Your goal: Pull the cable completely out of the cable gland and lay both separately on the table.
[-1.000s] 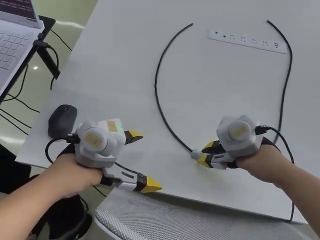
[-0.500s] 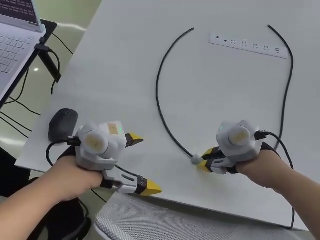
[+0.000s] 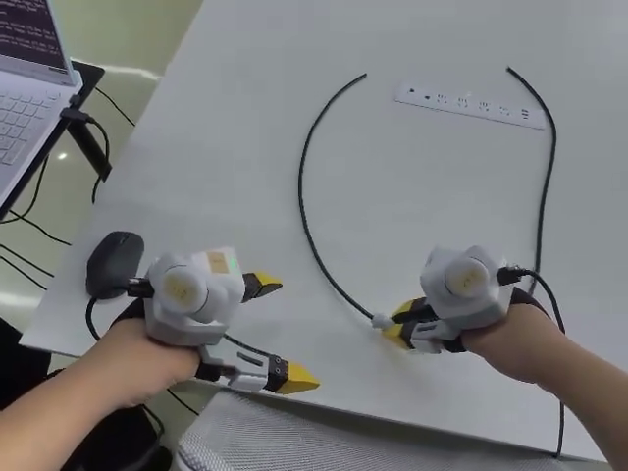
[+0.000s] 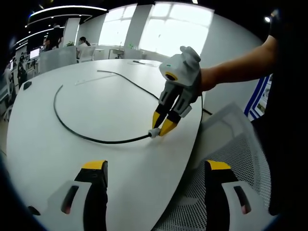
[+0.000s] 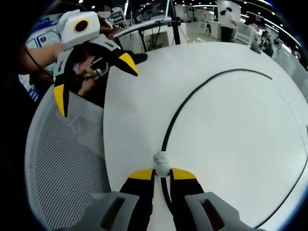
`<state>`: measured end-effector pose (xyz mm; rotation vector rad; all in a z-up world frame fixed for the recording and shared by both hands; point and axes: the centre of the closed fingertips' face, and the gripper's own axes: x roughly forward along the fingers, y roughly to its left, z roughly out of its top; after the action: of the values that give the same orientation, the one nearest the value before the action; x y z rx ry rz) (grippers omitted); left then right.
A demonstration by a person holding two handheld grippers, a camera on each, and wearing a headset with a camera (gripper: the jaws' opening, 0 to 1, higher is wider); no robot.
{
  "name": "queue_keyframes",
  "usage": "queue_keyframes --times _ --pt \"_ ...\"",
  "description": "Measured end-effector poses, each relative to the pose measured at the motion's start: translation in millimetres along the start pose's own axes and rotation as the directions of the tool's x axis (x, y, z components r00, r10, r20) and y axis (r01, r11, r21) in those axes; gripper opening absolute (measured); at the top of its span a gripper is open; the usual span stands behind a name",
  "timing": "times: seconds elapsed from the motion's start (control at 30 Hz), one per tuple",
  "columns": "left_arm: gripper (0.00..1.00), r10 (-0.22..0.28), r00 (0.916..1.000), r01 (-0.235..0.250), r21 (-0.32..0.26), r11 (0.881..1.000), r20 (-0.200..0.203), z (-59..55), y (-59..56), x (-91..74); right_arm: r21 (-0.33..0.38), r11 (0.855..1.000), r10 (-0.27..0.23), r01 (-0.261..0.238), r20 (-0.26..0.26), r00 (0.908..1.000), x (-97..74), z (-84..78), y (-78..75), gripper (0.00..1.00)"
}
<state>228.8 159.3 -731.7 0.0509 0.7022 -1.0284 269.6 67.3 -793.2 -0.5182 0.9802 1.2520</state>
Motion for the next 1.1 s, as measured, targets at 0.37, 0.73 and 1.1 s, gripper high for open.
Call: queue_keyframes --times 0.37,0.73,1.1 --pt "0.81 -0.038 0.9988 0.036 0.044 0.998 0.032 30.7 -16.0 13.2 -0.025 1.000 -0.009 0.010 0.032 0.9995 -33.2 9.3 12.8 0.07" --pt "0.72 -0.112 0.9909 0.104 0.102 0.989 0.076 62.1 -31.5 26.7 -0.100 0.995 0.008 -0.003 0.049 0.9988 -65.8 23.2 20.7 0.07" --pt "0.64 -0.155 0.9815 0.140 0.137 0.981 0.112 79.1 -38.8 39.1 -0.196 0.980 0.044 -0.032 0.057 0.9974 -89.1 42.6 35.8 0.06"
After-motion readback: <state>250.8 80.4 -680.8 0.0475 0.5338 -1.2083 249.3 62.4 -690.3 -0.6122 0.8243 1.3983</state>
